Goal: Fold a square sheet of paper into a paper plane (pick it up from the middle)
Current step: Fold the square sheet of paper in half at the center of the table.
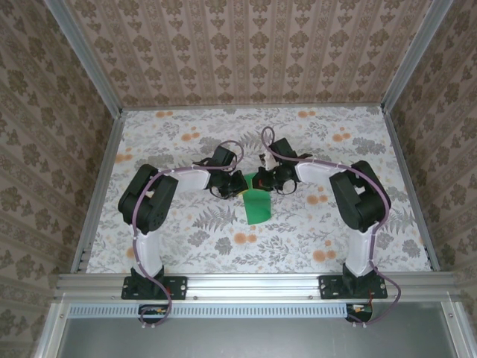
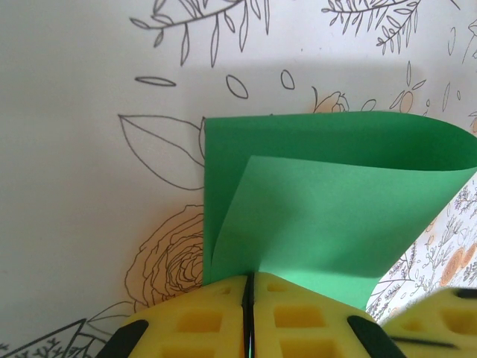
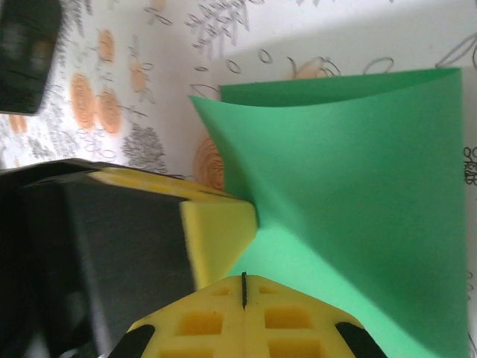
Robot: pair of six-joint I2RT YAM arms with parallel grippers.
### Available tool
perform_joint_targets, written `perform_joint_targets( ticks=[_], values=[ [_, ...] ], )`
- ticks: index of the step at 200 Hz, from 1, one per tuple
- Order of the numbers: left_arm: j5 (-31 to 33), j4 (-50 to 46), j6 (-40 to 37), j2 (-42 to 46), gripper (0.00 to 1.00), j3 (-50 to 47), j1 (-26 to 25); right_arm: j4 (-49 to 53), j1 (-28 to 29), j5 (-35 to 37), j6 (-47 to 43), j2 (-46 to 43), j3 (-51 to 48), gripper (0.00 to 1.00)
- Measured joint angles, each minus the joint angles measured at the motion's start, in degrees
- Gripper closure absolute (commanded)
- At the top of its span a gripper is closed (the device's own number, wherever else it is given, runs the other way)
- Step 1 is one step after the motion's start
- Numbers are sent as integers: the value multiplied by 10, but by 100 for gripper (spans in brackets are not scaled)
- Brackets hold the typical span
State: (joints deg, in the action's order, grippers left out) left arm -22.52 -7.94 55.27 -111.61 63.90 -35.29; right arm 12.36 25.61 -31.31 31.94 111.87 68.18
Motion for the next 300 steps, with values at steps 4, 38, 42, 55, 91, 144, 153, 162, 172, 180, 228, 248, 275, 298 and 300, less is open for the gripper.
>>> perform_joint_targets(
  ticks=[4, 38, 42, 55, 91, 144, 153, 162, 172, 180, 228, 248, 275, 298, 300],
  values=[
    [0, 0, 0, 0, 89, 0, 0, 1, 0, 0, 0, 4, 0, 100],
    [0, 0, 0, 0, 89, 0, 0, 0, -13, 13, 0, 18, -11, 100],
    [0, 0, 0, 0, 89, 0, 0, -2, -15, 13, 0, 18, -14, 100],
    [0, 0, 0, 0, 89, -1, 0, -18, -25, 6, 0, 17, -30, 100],
    [0, 3, 0, 0, 90, -1, -3, -49, -49, 2, 0, -7, -73, 100],
    [0, 4, 0, 0, 90, -2, -3, -45, -82, 26, 11, -39, -88, 100],
    [0, 4, 0, 0, 90, -2, -3, -45, -81, 25, 13, -42, -87, 100],
    [0, 4, 0, 0, 90, -2, -3, -44, -76, 25, 14, -42, -82, 100],
    [0, 4, 0, 0, 90, -2, -3, -45, -69, 23, 14, -40, -74, 100],
    [0, 4, 0, 0, 90, -2, -3, -45, -61, 20, 16, -37, -63, 100],
    [0, 5, 0, 0, 90, -3, -3, -50, -38, -3, 26, 16, -14, 100],
    [0, 5, 0, 0, 90, -3, -3, -45, -39, -2, 26, 32, -10, 100],
    [0, 5, 0, 1, 90, -4, -3, -44, -45, 2, 28, 37, -6, 100],
    [0, 7, 0, 1, 91, -6, -3, -46, -54, 6, 38, 37, -6, 100],
    [0, 7, 0, 1, 91, -6, -3, -46, -55, 6, 39, 37, -6, 100]
  ],
)
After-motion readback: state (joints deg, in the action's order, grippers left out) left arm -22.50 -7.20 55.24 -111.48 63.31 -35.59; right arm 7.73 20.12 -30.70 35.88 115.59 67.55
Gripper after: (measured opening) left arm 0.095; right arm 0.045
